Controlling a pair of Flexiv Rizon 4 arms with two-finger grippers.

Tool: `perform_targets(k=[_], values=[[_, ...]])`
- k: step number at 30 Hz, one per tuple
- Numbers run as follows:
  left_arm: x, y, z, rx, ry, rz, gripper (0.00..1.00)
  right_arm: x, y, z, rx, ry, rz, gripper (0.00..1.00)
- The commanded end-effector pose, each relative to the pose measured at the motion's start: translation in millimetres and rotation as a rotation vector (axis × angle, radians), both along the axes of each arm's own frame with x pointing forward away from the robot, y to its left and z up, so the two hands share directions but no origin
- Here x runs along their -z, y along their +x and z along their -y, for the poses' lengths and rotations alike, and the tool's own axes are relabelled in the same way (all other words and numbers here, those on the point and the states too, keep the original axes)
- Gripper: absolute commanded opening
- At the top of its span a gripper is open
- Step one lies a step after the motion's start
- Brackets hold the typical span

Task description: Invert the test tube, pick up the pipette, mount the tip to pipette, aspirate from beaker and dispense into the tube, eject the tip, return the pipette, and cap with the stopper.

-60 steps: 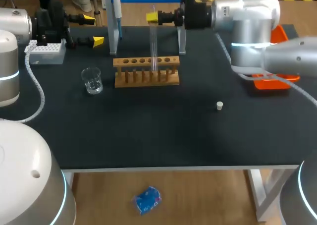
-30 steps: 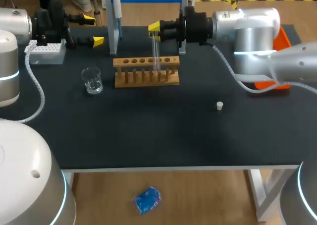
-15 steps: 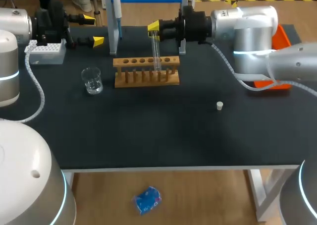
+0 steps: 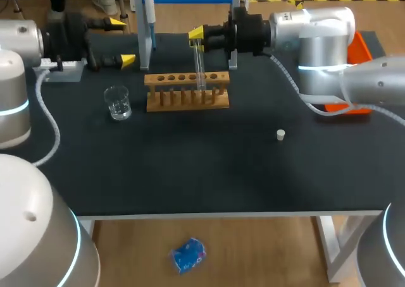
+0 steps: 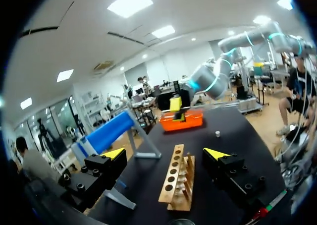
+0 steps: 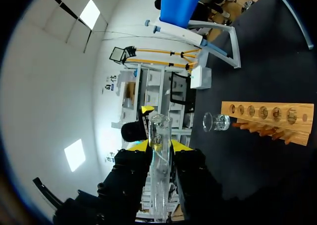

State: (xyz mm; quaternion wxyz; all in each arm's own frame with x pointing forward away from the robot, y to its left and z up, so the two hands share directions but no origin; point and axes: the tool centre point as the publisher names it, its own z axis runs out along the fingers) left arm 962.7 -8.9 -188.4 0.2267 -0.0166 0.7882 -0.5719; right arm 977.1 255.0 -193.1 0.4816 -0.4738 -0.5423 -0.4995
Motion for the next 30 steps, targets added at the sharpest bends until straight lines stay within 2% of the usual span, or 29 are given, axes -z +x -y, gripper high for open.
perform_targets(k=[1,2,19,20,22,28,30], values=[[-1.8,-19.9,5.4,0.027,-0.017,0.21,1.0,0.0,0.1,0.4,-0.001,-0.001,0.001,0.0],[-3.5,-22.8,6.8,0.026,-0.012,0.236,1.0,0.0,0.1,0.4,-0.001,-0.001,0.001,0.0],[-3.8,-23.5,6.9,0.013,-0.007,0.229,1.0,0.0,0.1,0.4,-0.001,-0.001,0.001,0.0],[-4.6,-25.9,10.2,0.032,0.025,0.281,1.0,0.0,0.1,0.4,-0.001,-0.001,0.001,0.0],[-6.0,-30.5,14.8,0.047,0.046,0.355,1.0,0.0,0.1,0.4,-0.001,-0.001,0.001,0.0],[-9.6,-44.6,22.5,0.097,0.155,0.539,1.0,0.0,0.1,0.4,-0.001,-0.001,0.001,0.0],[-11.7,-50.1,27.0,0.124,0.19,0.619,1.0,0.0,0.1,0.4,-0.001,-0.001,0.001,0.0]])
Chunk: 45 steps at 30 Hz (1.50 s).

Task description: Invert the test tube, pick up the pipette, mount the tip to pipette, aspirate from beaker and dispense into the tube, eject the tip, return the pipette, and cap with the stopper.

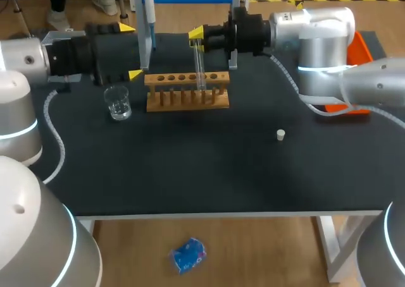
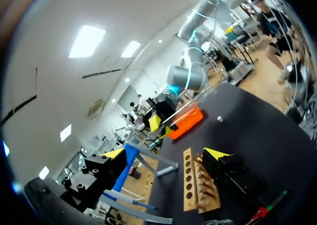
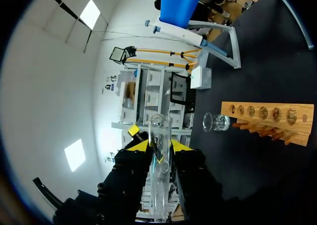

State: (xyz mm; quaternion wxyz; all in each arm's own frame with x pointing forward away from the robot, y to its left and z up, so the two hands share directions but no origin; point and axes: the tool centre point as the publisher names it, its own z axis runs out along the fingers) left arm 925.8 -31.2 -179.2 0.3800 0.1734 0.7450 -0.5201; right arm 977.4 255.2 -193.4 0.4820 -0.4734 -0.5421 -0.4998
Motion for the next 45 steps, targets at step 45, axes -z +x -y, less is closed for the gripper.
perform_targets(k=[45], values=[[-5.8,-23.9,28.6,0.059,0.179,0.348,1.0,-1.9,-0.6,-2.4,-0.002,0.021,-0.032,0.0]])
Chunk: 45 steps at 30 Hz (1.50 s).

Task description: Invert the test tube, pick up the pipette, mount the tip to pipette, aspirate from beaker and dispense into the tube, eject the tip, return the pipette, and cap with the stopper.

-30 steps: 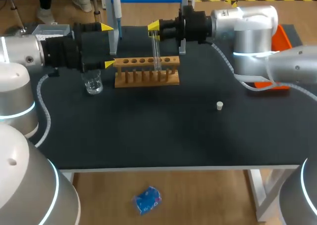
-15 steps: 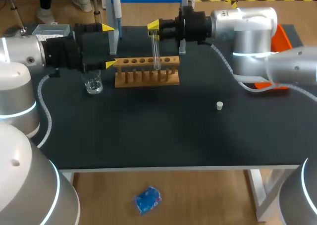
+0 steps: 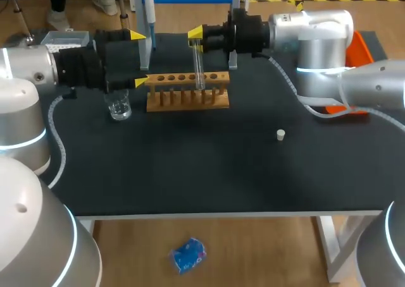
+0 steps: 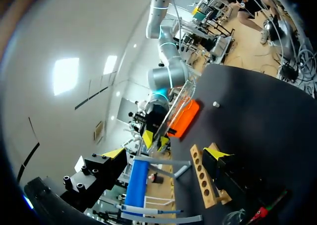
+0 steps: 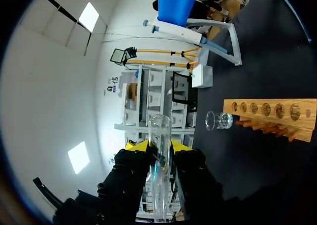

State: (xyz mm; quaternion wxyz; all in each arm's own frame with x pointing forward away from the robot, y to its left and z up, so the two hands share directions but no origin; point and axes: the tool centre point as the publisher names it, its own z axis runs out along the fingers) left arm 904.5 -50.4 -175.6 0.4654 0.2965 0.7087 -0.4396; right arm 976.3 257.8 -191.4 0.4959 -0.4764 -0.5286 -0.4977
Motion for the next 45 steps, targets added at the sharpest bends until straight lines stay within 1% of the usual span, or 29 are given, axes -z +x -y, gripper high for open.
perform_targets(k=[1,5,6,8,9,11,14,20,23,25,26,27,28,45], values=[[-2.5,-3.1,15.9,0.02,0.056,0.066,1.0,0.1,0.5,0.3,-0.002,-0.001,0.001,0.0],[-3.6,-3.9,36.2,0.071,0.101,0.145,1.0,0.1,0.5,0.3,-0.002,-0.001,0.001,0.0],[-5.2,-4.8,43.3,0.094,0.099,0.187,1.0,0.1,0.5,0.3,-0.002,-0.001,0.001,0.0],[-6.1,-4.7,50.7,0.115,0.114,0.232,1.0,0.1,0.5,0.3,-0.002,-0.001,0.001,0.0],[-7.7,-5.9,57.1,0.136,0.107,0.285,1.0,0.1,0.5,0.3,-0.002,-0.001,0.001,0.0],[-9.2,-7.6,65.8,0.153,0.097,0.33,1.0,0.1,0.5,0.3,-0.002,-0.001,0.001,0.0],[-7.1,-8.4,75.0,0.196,0.08,0.371,1.0,0.1,0.5,0.3,-0.002,-0.001,0.001,0.0],[-2.0,-10.8,84.2,0.276,0.045,0.412,1.0,0.1,0.5,0.3,-0.002,-0.001,0.001,0.0],[0.0,-11.3,85.6,0.316,-0.015,0.447,1.0,0.1,0.5,0.3,-0.002,-0.001,0.001,0.0],[0.1,-11.4,86.3,0.342,-0.04,0.461,1.0,0.1,0.5,0.3,-0.002,-0.001,0.001,0.0],[-0.1,-11.5,88.1,0.375,-0.048,0.465,1.0,0.1,0.5,0.3,-0.002,-0.001,0.001,0.0],[0.3,-11.6,89.2,0.383,-0.042,0.459,1.0,0.1,0.5,0.3,-0.002,-0.001,0.001,0.0],[0.9,-10.6,89.6,0.392,-0.053,0.437,1.0,0.1,0.5,0.3,-0.002,-0.001,0.001,0.0],[0.9,-10.6,89.6,0.392,-0.053,0.437,1.0,0.1,0.5,0.3,-0.002,-0.001,0.001,0.0]])
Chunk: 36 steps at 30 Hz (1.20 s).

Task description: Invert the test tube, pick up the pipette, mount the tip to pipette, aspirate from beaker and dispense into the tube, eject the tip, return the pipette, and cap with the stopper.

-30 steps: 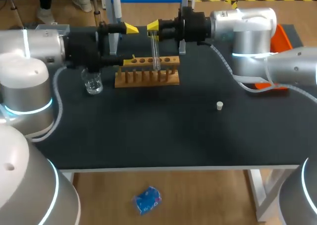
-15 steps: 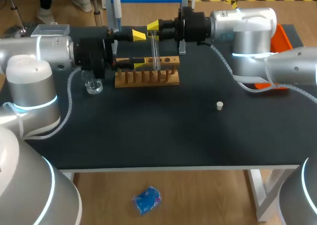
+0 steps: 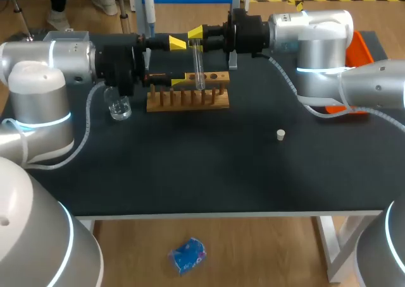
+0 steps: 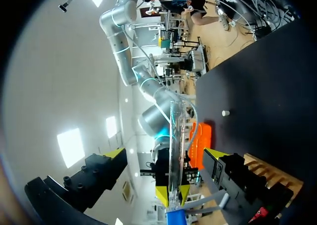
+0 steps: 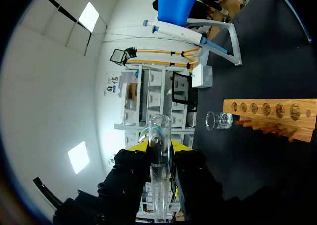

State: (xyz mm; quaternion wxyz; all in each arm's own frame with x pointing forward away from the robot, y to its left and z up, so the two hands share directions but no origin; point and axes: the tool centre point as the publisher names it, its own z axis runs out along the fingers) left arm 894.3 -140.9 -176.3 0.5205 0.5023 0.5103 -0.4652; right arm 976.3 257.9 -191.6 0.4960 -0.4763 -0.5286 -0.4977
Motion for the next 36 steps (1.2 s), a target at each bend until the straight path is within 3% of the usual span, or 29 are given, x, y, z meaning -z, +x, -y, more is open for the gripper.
perform_targets(k=[1,36], values=[[0.2,-0.5,-0.9,0.002,0.0,0.002,1.0,-0.1,0.5,0.4,-0.002,-0.001,0.001,0.0],[5.0,0.1,38.8,0.05,0.003,0.012,1.0,-0.1,0.5,0.4,-0.002,-0.001,0.001,0.0]])
